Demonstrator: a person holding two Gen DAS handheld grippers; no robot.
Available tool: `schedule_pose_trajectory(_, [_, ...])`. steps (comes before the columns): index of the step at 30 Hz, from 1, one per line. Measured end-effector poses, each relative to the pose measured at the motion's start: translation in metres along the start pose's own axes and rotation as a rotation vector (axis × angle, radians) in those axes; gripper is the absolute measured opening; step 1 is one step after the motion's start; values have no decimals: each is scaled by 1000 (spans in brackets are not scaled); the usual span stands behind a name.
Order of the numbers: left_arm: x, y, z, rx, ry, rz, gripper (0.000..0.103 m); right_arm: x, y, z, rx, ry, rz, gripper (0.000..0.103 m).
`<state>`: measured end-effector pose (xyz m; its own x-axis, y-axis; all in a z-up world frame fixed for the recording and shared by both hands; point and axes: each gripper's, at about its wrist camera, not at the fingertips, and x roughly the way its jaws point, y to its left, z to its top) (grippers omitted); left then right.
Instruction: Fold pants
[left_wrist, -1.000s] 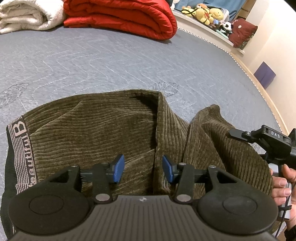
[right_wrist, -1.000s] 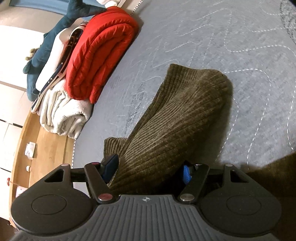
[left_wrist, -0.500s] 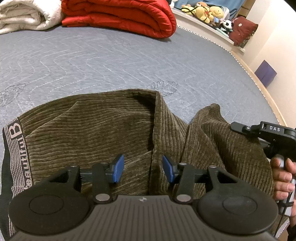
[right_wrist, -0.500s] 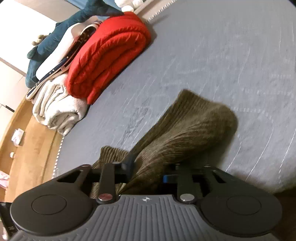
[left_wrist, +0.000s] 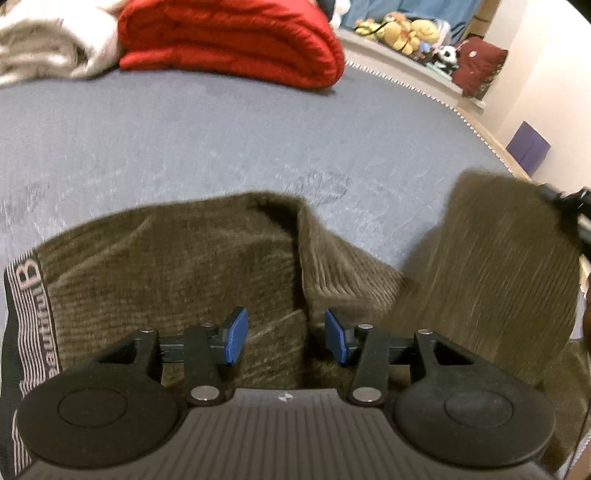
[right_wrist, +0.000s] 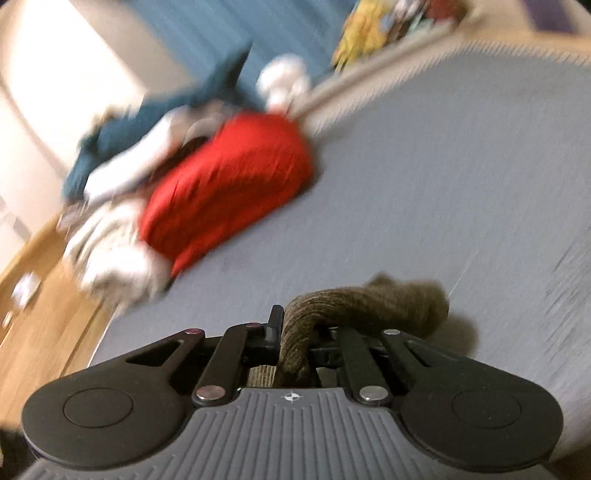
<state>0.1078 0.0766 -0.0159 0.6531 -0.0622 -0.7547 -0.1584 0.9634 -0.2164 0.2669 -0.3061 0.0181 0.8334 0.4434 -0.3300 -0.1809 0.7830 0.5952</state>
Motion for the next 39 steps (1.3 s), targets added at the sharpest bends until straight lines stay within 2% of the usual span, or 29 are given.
schedule_pose_trajectory(2, [-1, -8, -3, 26, -26, -36, 52, -21, -32, 24, 79, -171, -101, 9])
schedule_pose_trajectory(3, [-1, -13, -4, 43, -36, -56, 58, -30, -53, 35, 114, -248, -227, 10])
schedule_pose_trajectory(4, [-2, -19, -6, 65, -49, -86, 62, -34, -69, 40, 123, -280, -352, 11])
schedule_pose_trajectory(5, [-1, -25, -8, 88, -59, -114, 71, -34, -84, 44, 107, -279, -469, 14])
schedule_pose_trajectory(6, [1, -32, -10, 118, -66, -134, 76, -32, -101, 43, 82, -256, -563, 17])
schedule_pose_trajectory(7, [5, -39, -13, 149, -67, -143, 76, -31, -121, 40, 83, -221, -631, 18])
schedule_pose_trajectory(9, [15, -53, -19, 206, -62, -157, 76, -31, -154, 32, 175, -137, -652, 33])
schedule_pose_trajectory(10, [22, -59, -22, 231, -56, -167, 76, -32, -168, 28, 237, -111, -641, 35])
schedule_pose_trajectory(11, [29, -65, -24, 253, -51, -172, 76, -34, -179, 25, 292, -99, -630, 36])
schedule_pose_trajectory(14, [50, -78, -28, 331, -45, -164, 79, -44, -195, 20, 370, -103, -593, 51])
schedule_pose_trajectory(18, [76, -86, -30, 397, -36, -141, 82, -59, -206, 18, 455, -131, -545, 58])
schedule_pose_trajectory(22, [94, -84, -29, 417, 8, -103, 81, -66, -213, 17, 518, -152, -499, 58])
schedule_pose_trajectory(23, [97, -85, -30, 435, 15, -86, 74, -68, -215, 16, 526, -151, -488, 58])
schedule_pose_trajectory(25, [96, -87, -33, 477, 2, -60, 51, -65, -224, 17, 560, -148, -467, 57])
schedule_pose_trajectory(26, [95, -89, -33, 508, 6, -35, 33, -64, -228, 18, 574, -144, -459, 44])
schedule_pose_trajectory(27, [94, -90, -31, 532, 12, -16, 26, -61, -230, 24, 576, -124, -446, 7])
schedule_pose_trajectory(28, [91, -89, -29, 529, 15, -16, 25, -58, -223, 36, 539, -95, -488, 8])
schedule_pose_trajectory(29, [88, -88, -25, 513, 18, -25, 25, -54, -206, 51, 438, -68, -555, 8])
schedule_pose_trajectory(32, [82, -85, -20, 513, 34, -32, 25, -21, -134, 88, -44, -27, -705, 7])
schedule_pose_trajectory(33, [82, -85, -18, 524, 45, -28, 25, -1, -117, 92, -197, 28, -742, 8])
schedule_pose_trajectory(34, [81, -84, -17, 532, 68, -34, 25, 26, -106, 91, -350, 148, -777, 10])
schedule_pose_trajectory(35, [81, -83, -16, 541, 94, -46, 25, 43, -105, 87, -418, 257, -809, 11])
schedule_pose_trajectory(36, [78, -82, -15, 549, 107, -55, 25, 49, -112, 86, -393, 307, -852, 13])
schedule_pose_trajectory(37, [79, -81, -14, 557, 117, -61, 25, 42, -124, 88, -290, 297, -869, 18])
schedule_pose_trajectory(39, [80, -79, -12, 557, 136, -77, 25, 17, -151, 90, -52, 228, -852, 38])
